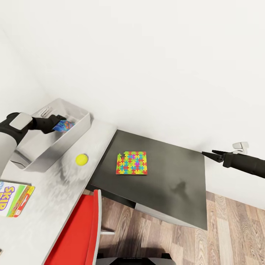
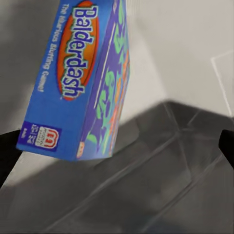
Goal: Put all the toys in the child's room - the three board games (two on the bed and one on the table), the two jigsaw puzzles on the table, and the tennis ball on the table - inside the toy box on the table in the child's room.
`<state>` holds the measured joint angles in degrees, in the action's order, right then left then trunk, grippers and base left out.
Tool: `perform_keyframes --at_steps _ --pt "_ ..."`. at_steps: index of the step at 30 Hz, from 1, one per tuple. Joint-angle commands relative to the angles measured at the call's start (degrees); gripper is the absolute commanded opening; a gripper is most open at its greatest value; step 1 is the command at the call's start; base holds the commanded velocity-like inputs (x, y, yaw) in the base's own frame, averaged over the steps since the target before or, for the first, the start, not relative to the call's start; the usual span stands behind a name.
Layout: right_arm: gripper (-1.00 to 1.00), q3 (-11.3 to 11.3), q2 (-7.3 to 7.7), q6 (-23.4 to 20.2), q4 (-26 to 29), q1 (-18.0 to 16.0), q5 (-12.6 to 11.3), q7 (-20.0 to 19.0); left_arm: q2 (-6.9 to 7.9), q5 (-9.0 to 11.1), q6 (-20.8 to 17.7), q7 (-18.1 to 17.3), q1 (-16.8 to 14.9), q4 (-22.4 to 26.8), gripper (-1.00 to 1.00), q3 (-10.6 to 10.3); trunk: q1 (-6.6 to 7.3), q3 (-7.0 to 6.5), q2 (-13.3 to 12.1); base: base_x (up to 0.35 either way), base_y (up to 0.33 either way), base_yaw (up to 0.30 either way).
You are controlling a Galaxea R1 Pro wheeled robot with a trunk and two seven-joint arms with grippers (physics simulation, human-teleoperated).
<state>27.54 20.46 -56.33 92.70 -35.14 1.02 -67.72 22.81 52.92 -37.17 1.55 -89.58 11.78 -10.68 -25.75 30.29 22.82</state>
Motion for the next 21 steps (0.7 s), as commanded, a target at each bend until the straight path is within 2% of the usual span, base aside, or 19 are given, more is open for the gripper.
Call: perform_keyframes --at_steps 1,5,7,9,11,19,21 --pt "1.0 0.05 0.01 -0.45 0.02 -0.06 0.12 -0.3 0.06 0.53 -0.39 0.61 -0.08 0.13 1.0 -0.49 -0.03 0.08 0.1 0.0 0.0 0.0" --pt "1.0 0.06 0.01 -0.45 0.02 -0.04 0.12 -0.31 0.21 0.24 -0.76 2.29 -0.14 0.3 1.0 -0.71 -0.03 0.08 0.1 0.0 0.0 0.0" --pt "1.0 0.1 0.02 -0.45 0.02 -0.03 0.12 -0.31 0.46 -1.42 -0.79 5.0 -0.15 0.45 1.0 -1.17 -0.03 0.08 0.1 0.0 0.0 0.0" --pt "1.0 0.17 0.02 -0.45 0.02 -0.02 0.12 -0.31 0.88 -4.02 -0.76 7.36 -0.11 0.56 1.0 -1.49 -0.03 0.08 0.1 0.0 0.0 0.0" --pt "1.0 0.2 0.02 -0.45 0.02 -0.02 0.12 -0.31 0.96 -4.97 -0.78 8.14 -0.09 0.62 1.0 -1.6 -0.03 0.08 0.1 0.0 0.0 0.0" --pt "1.0 0.4 0.09 -0.45 0.02 -0.05 0.12 -0.31 0.41 -5.54 -0.99 8.22 -0.09 0.9 1.0 -1.72 -0.03 0.08 0.1 0.0 0.0 0.0" --pt "1.0 0.33 0.04 -0.45 0.02 -0.04 0.12 -0.31 0.12 -5.46 -2.41 5.92 -0.12 2.35 1.0 -1.65 -0.03 0.08 0.1 0.0 0.0 0.0"
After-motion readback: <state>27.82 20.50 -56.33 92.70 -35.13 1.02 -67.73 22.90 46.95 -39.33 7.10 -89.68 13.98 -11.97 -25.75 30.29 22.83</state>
